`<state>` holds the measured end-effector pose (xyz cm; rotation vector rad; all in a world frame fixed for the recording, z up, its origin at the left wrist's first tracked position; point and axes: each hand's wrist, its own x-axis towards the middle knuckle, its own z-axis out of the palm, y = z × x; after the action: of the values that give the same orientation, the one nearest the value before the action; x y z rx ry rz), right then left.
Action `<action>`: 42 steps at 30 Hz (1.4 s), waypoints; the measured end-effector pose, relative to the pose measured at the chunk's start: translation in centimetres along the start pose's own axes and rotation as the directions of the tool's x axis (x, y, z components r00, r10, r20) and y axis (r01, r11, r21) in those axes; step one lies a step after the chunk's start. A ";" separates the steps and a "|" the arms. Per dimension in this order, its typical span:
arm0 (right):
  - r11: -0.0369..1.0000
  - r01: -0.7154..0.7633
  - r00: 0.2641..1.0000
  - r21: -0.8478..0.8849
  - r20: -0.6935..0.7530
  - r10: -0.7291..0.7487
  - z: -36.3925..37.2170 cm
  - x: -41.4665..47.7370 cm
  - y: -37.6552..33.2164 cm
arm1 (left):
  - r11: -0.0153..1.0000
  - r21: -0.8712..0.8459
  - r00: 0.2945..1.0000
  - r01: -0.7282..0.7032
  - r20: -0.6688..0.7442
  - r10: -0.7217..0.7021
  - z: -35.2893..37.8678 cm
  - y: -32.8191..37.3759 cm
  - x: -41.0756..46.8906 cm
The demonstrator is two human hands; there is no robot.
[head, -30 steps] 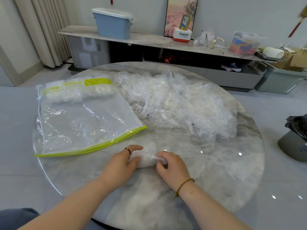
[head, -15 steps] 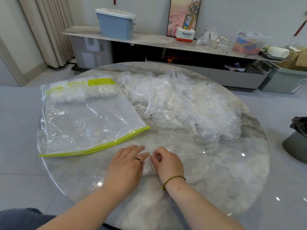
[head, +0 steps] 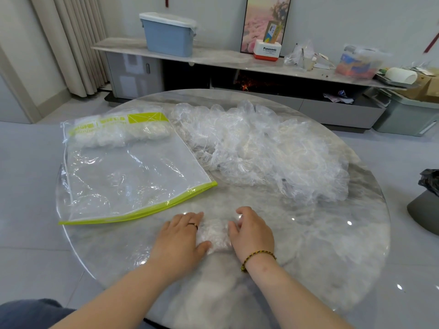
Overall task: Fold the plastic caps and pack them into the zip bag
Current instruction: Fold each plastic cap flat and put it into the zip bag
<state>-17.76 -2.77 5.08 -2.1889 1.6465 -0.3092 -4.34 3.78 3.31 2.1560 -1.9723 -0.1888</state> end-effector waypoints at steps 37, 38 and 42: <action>0.600 -0.285 0.959 0.748 0.223 0.177 1.3 1.5 -2.5 | 0.893 -0.003 0.893 0.450 -0.017 -0.450 -5.5 -7.9 -0.4; 0.606 -0.276 0.961 0.746 0.216 0.172 1.4 1.5 -2.7 | 0.884 -0.025 0.885 0.466 -0.001 -0.466 -5.5 -8.3 -0.4; 0.604 -0.262 0.965 0.753 0.206 0.162 1.8 1.6 -2.9 | 0.883 -0.049 0.884 0.467 -0.002 -0.467 -5.6 -9.8 0.1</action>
<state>-14.09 -3.36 4.62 -1.3035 1.3194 -0.6657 6.44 4.90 6.40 2.5556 -1.3854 -0.2904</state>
